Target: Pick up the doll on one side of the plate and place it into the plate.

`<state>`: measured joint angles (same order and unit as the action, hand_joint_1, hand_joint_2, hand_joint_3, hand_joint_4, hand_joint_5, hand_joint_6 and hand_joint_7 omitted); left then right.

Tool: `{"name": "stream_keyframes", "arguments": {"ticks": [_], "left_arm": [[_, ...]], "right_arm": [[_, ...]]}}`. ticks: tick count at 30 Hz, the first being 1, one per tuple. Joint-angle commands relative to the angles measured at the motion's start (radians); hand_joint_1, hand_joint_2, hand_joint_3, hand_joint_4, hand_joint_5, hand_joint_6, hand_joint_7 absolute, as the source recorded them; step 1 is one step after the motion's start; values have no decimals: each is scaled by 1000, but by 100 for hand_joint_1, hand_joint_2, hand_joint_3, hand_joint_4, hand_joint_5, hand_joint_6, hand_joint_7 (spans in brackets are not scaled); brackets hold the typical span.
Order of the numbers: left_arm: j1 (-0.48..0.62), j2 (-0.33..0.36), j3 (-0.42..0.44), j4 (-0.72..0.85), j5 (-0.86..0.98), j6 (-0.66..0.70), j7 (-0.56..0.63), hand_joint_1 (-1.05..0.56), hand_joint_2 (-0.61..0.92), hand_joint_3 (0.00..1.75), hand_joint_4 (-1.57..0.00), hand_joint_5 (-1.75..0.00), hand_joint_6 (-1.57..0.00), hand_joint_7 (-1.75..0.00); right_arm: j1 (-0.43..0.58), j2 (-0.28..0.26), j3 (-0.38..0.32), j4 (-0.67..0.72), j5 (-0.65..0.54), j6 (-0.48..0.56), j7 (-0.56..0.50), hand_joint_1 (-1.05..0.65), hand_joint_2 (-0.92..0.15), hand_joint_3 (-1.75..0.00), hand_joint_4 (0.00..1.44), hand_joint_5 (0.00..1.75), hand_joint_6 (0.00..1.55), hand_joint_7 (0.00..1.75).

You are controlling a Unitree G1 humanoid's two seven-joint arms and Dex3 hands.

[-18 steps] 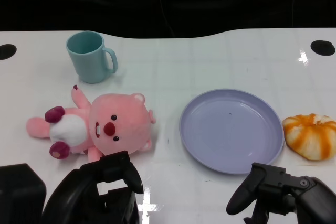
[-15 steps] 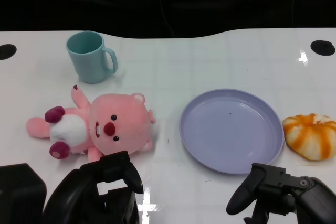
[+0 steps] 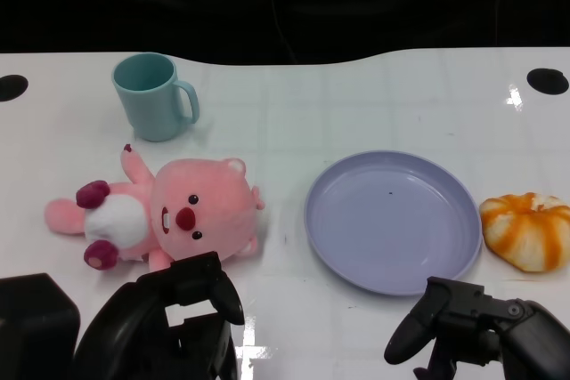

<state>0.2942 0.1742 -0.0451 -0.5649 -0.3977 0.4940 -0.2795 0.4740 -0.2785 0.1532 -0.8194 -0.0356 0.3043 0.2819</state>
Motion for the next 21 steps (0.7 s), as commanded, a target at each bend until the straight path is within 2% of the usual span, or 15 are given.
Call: {"name": "stream_keyframes", "arguments": {"ticks": [1,9,12,15,17,20,21], "left_arm": [[3,7,3,9,8,-14,0,-19,34,148,-89,-175,-77,-168],[4,0,10,8,-1,-16,3,-19,35,146,-88,-174,-78,-164],[2,-14,25,7,-12,-34,1,-16,40,137,-85,-167,-80,-140],[0,-15,27,5,12,-70,7,-19,38,136,-78,-154,-75,-117],[-1,-19,35,5,10,-77,14,-21,37,133,-75,-147,-72,-108],[0,-32,55,16,-1,-102,16,-22,41,121,-69,-140,-69,-98],[0,-34,61,18,-4,-108,15,-23,46,109,-65,-135,-67,-90]], "right_arm": [[-1,-5,-6,-3,8,4,0,-8,-59,-98,62,161,58,123],[-3,-6,-8,5,7,-9,0,-7,-59,-99,62,161,58,123],[-7,-6,-9,12,7,-15,2,-7,-59,-99,62,162,58,124],[-9,-6,-8,17,7,-21,2,-7,-58,-100,62,162,58,124],[-12,-4,-7,18,8,-15,1,-7,-58,-100,62,162,58,125],[-14,-4,-1,24,1,-25,-1,-7,-58,-101,62,162,58,125],[-15,-3,1,25,0,-26,-2,-8,-58,-101,62,162,58,125]]}}
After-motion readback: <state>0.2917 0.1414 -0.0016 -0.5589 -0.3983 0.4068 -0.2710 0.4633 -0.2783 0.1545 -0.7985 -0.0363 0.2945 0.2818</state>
